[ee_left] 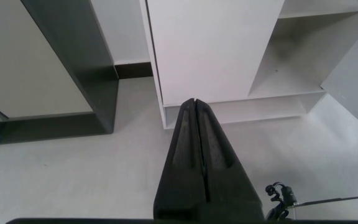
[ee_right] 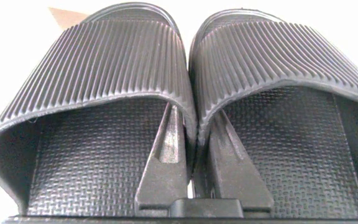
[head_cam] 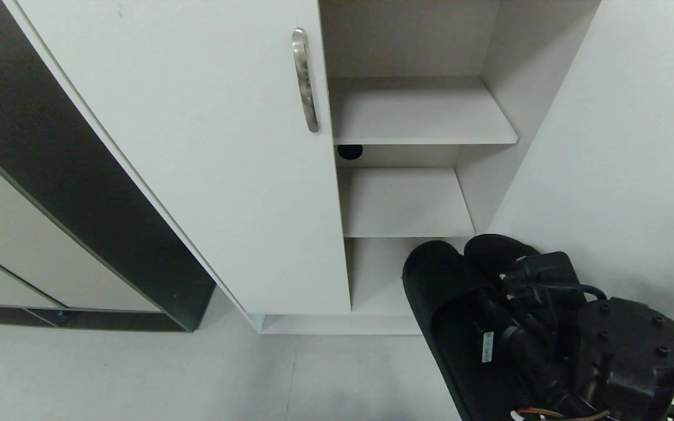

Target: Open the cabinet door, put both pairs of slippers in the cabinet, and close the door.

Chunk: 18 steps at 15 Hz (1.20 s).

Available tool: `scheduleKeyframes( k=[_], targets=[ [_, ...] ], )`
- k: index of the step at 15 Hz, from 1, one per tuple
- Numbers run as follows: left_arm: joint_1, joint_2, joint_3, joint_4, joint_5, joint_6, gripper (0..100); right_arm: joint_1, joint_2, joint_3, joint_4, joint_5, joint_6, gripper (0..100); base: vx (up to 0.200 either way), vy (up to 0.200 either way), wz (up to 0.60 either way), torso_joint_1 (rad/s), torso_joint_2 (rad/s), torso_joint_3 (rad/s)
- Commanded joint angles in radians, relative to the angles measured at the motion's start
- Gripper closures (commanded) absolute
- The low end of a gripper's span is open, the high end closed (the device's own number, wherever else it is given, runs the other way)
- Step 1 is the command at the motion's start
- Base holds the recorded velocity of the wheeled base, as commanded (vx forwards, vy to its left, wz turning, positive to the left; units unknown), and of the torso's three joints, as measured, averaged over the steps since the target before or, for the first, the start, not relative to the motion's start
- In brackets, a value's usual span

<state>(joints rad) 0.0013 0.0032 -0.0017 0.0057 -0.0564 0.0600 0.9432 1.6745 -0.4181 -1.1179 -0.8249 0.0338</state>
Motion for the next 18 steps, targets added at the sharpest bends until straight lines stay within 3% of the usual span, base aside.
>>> scheduleKeyframes(
  k=[1,18],
  targets=[
    [0.000,0.001,0.000,0.000,0.000,0.000,100,0.000,-0.036,0.025,0.000,0.000,0.000,100,0.000,0.000,0.00,0.000,0.00,0.000],
    [0.000,0.001,0.000,0.000,0.000,0.000,100,-0.003,-0.133,0.061,0.043,0.001,-0.003,100,0.000,0.000,0.00,0.000,0.00,0.000]
  ],
)
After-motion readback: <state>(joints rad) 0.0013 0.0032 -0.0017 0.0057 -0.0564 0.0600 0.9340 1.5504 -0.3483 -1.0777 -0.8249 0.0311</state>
